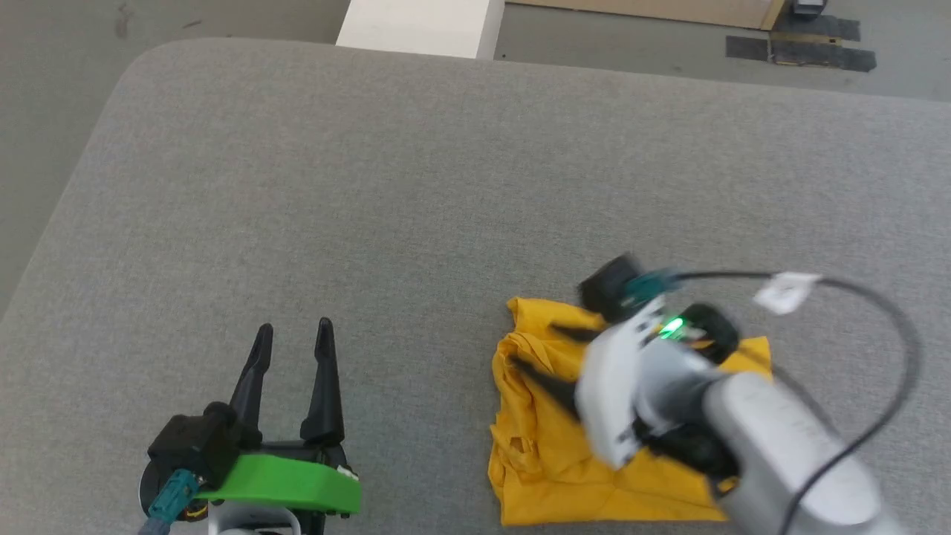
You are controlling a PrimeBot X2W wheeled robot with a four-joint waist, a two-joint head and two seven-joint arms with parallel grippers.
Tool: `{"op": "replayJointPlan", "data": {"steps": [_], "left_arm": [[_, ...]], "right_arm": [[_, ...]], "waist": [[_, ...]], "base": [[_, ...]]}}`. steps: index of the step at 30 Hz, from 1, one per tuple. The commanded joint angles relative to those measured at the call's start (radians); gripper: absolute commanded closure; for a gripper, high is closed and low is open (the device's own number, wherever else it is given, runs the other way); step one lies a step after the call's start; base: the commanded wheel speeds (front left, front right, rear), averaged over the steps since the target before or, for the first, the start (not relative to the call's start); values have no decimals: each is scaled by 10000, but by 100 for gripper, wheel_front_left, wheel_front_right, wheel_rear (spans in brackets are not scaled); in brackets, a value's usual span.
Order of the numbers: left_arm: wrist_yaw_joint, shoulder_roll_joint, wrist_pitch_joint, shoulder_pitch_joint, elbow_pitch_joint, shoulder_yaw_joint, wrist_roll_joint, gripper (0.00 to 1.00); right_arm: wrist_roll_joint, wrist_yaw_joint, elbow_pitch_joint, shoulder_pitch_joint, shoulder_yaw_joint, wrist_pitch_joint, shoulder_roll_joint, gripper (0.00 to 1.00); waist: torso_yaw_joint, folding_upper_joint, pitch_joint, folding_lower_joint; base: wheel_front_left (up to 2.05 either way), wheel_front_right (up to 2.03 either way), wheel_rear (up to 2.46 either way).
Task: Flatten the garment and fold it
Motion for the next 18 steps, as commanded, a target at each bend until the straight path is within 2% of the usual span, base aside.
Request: {"op": "replayJointPlan", "data": {"steps": [1,6,9,14,18], "left_arm": [[-22,27,-29,64,-24,35,-102,0],[23,119,-9,178,-143,5,-49,0],[83,200,0,222,-265,12,32,0],[166,278,22,314,-482,52,59,0],[172,288,55,270,-521,5,69,0]], "right_arm": [[59,-13,-311,37,-420,-186,-242,0],[-397,-13,-1629,1228,-2779,-540,-945,0],[-695,-13,-2357,2343,-4120,-451,-1029,0],[-982,-13,-3309,4104,-5736,-58,-557,0],[-1115,-13,-3387,4840,-6266,203,-55,0]], "waist": [[-146,0,-111,0],[-278,0,-180,0],[-350,0,-164,0],[-484,0,0,0],[-492,0,126,0]], "base": [[0,0,0],[0,0,0],[0,0,0],[0,0,0],[0,0,0]]}}
